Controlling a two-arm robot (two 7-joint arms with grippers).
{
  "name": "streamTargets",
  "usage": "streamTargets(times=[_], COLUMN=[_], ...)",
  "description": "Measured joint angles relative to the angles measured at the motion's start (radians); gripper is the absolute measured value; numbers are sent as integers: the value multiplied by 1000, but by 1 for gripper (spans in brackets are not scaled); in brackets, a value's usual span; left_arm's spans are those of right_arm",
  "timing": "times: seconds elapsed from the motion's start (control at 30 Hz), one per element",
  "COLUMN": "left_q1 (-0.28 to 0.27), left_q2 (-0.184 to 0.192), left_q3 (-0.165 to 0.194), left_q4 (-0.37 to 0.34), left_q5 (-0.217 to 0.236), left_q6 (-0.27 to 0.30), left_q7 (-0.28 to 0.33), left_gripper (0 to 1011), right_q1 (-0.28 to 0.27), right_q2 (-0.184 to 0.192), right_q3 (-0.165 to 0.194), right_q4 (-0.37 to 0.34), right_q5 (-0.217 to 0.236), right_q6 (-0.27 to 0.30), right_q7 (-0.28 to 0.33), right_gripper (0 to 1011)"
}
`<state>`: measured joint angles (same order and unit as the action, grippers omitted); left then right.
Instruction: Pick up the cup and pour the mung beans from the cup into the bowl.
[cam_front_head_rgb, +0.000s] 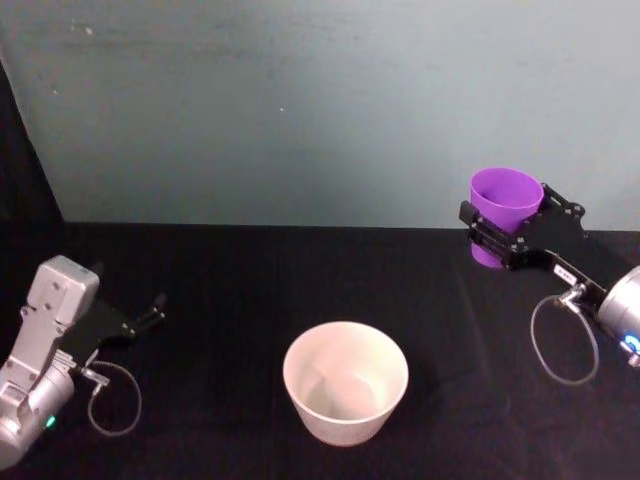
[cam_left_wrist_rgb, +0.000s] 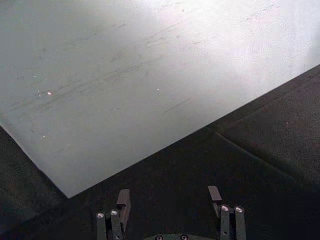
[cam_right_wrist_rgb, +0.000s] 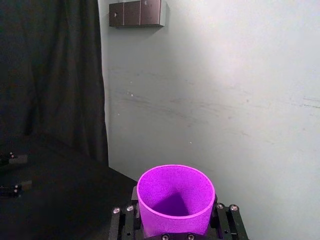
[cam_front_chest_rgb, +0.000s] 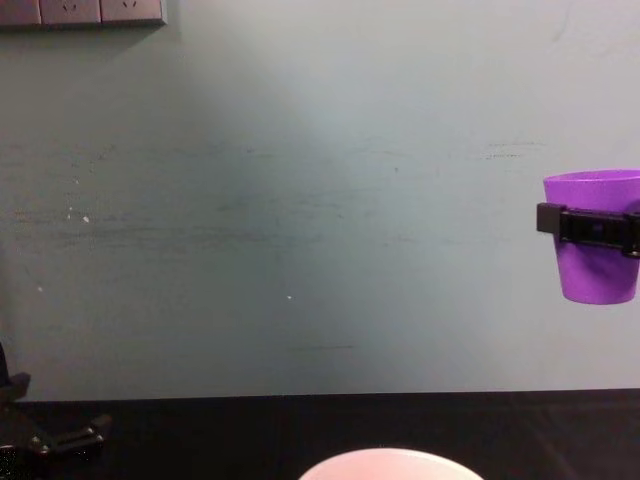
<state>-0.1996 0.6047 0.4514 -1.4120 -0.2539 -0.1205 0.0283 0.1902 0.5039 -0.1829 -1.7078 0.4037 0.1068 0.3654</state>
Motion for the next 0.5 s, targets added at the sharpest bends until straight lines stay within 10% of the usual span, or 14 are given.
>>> streamTargets(times=[0.5], left_q1=[0], left_q2=[0], left_q3=[0], left_q4=[0], left_q5=[0], left_q6=[0], left_q7=[0], left_gripper=[1003], right_q1=[-1], right_q2=[-4], right_q3=[-2], right_q4=[5], right_q5=[-1], right_q6=[-4], right_q7=[0], right_gripper=[743])
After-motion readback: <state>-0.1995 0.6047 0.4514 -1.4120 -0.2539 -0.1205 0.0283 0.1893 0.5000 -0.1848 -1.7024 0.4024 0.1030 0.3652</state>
